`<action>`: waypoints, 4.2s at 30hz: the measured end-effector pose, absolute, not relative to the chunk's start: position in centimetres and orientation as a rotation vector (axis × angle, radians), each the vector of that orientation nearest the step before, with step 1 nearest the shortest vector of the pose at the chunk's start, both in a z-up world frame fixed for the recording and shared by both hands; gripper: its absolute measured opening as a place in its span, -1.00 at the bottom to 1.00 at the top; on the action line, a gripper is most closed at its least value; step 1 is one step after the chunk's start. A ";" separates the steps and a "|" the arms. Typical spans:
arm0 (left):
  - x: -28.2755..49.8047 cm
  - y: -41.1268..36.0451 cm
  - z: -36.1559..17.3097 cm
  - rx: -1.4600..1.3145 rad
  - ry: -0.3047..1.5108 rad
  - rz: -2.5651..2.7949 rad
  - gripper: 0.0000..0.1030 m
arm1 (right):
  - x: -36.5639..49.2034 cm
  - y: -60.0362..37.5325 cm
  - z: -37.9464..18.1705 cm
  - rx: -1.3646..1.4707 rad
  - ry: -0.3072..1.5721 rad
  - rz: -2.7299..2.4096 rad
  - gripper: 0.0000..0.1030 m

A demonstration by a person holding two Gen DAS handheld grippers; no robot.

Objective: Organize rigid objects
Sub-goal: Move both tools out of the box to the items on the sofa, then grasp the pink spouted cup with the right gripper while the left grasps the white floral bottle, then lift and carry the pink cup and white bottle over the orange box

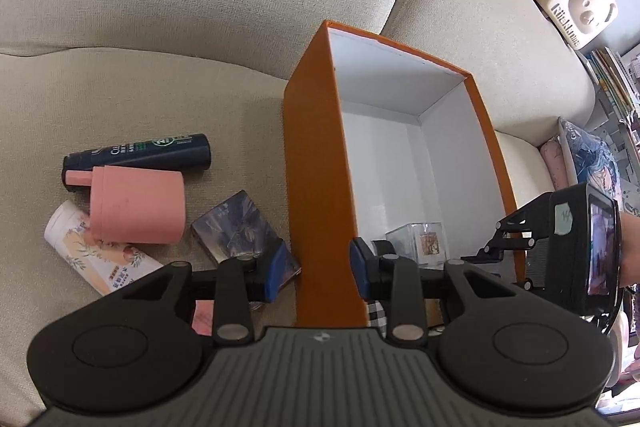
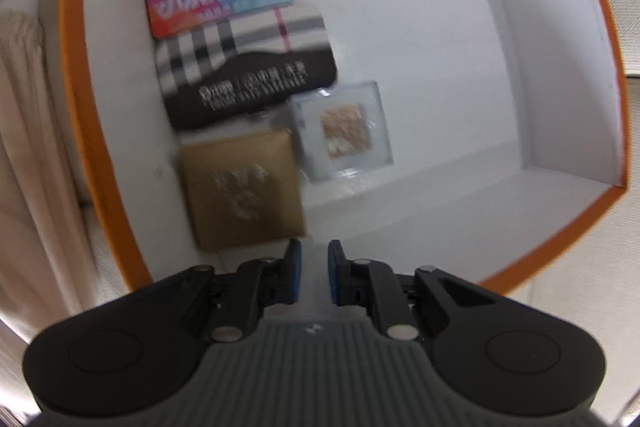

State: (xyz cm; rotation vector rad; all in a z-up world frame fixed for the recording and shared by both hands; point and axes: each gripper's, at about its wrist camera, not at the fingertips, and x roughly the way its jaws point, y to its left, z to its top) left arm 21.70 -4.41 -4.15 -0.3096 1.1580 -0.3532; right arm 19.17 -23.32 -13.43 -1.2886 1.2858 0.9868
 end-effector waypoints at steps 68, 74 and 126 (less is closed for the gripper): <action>22.6 13.0 -14.4 -0.577 1.161 -0.064 0.22 | 17.2 1.0 -11.0 -0.733 0.838 0.891 0.33; 22.7 12.6 -14.6 -0.595 1.124 -0.065 0.06 | 17.6 2.3 -12.4 -0.837 0.793 0.969 0.40; 18.5 12.6 -12.7 -0.669 1.059 -0.088 -0.23 | 19.6 -4.5 -11.1 -0.309 0.907 0.818 0.11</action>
